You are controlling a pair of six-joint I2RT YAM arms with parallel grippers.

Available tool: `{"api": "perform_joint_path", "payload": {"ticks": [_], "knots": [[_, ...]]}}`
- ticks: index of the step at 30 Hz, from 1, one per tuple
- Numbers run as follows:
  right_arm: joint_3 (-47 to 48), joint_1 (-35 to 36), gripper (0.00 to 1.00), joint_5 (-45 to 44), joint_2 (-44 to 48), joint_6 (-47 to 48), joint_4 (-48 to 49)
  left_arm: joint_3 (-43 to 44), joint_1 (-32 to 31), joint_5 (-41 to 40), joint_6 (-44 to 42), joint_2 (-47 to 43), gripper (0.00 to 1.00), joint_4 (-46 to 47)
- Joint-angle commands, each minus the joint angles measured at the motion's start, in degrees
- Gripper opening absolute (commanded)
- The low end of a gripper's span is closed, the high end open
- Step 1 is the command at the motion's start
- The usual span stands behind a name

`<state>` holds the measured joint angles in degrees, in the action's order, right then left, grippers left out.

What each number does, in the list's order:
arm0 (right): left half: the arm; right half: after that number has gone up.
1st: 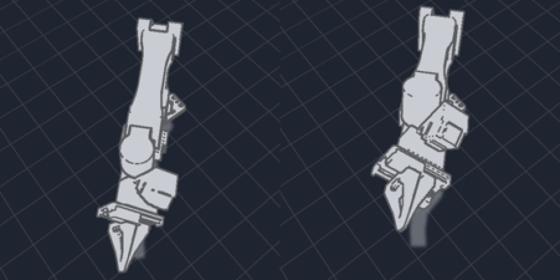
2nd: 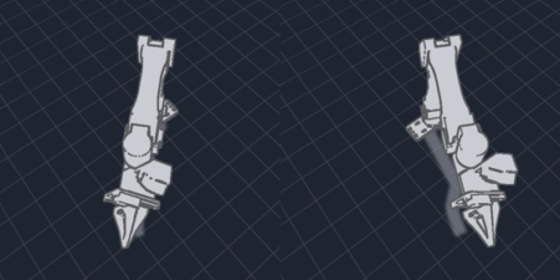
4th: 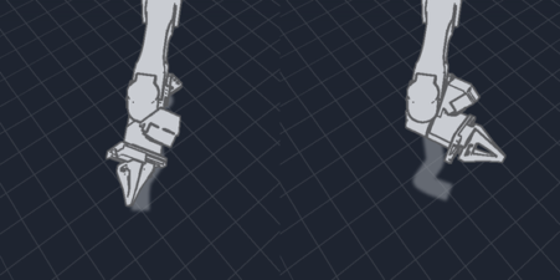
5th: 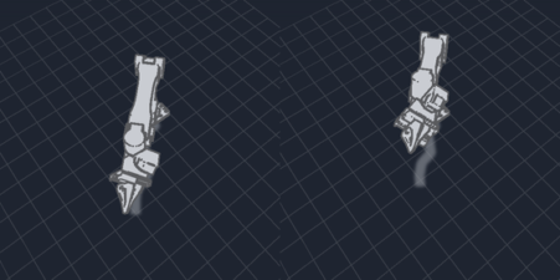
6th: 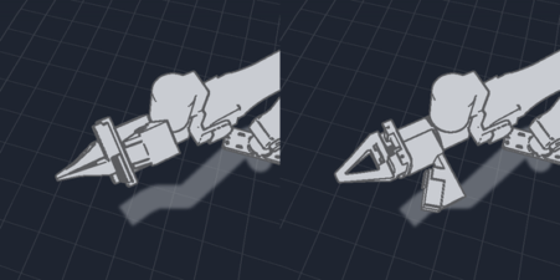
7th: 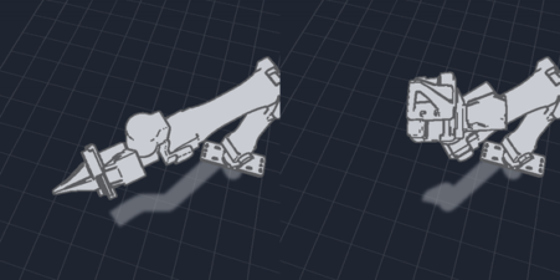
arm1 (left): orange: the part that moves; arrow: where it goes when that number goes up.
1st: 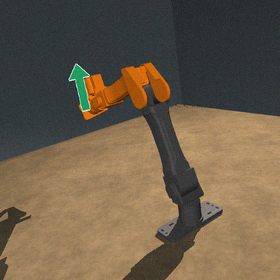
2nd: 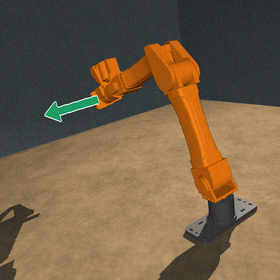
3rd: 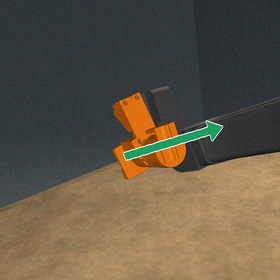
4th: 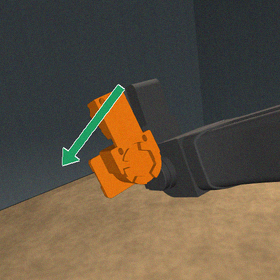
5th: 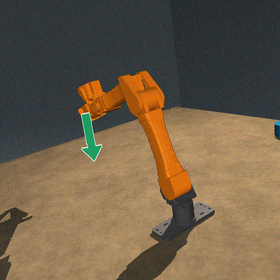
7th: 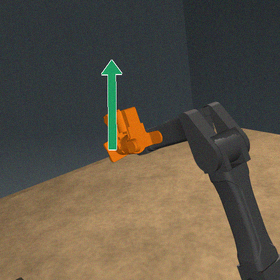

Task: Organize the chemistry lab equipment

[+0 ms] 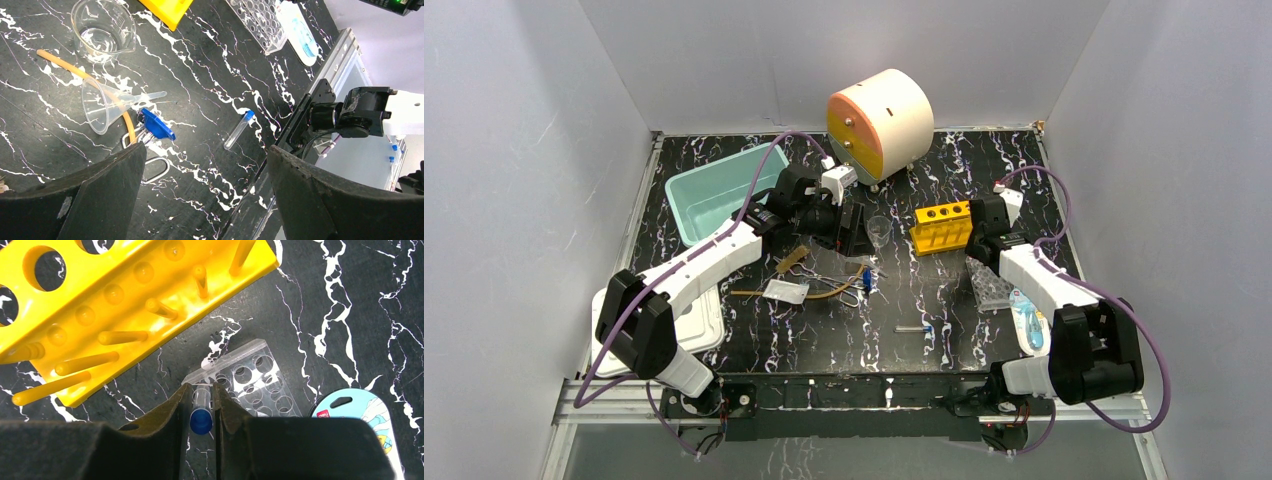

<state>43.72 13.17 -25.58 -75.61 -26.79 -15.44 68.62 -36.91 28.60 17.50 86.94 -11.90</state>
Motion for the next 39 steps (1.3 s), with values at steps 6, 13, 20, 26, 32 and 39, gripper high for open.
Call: {"api": "perform_joint_path", "payload": {"ticks": [6,13,20,26,32,39], "knots": [[4.2,0.2,0.42,-1.7,-0.7,0.2,-1.3,2.0,0.2,1.3,-1.0,0.1,0.91,1.0],[9.0,0.1,0.57,0.5,2.1,0.8,-6.7,2.8,0.2,-0.1,-1.5,-0.1,0.91,0.2],[13.9,0.1,0.67,5.8,5.5,0.5,-17.2,2.4,0.2,-2.7,-3.5,-1.7,0.98,-1.0],[16.5,0.2,0.66,10.2,9.2,-5.6,-26.2,2.4,-3.0,0.3,-9.4,-3.0,0.98,-2.7],[15.9,0.0,0.66,14.4,11.6,-13.3,-30.7,1.3,-13.6,-7.7,-13.4,-1.5,0.88,-2.8],[12.0,-0.6,0.66,17.7,14.6,-18.6,-30.3,-2.6,-22.2,-16.7,-19.6,3.0,0.60,2.0]]}}
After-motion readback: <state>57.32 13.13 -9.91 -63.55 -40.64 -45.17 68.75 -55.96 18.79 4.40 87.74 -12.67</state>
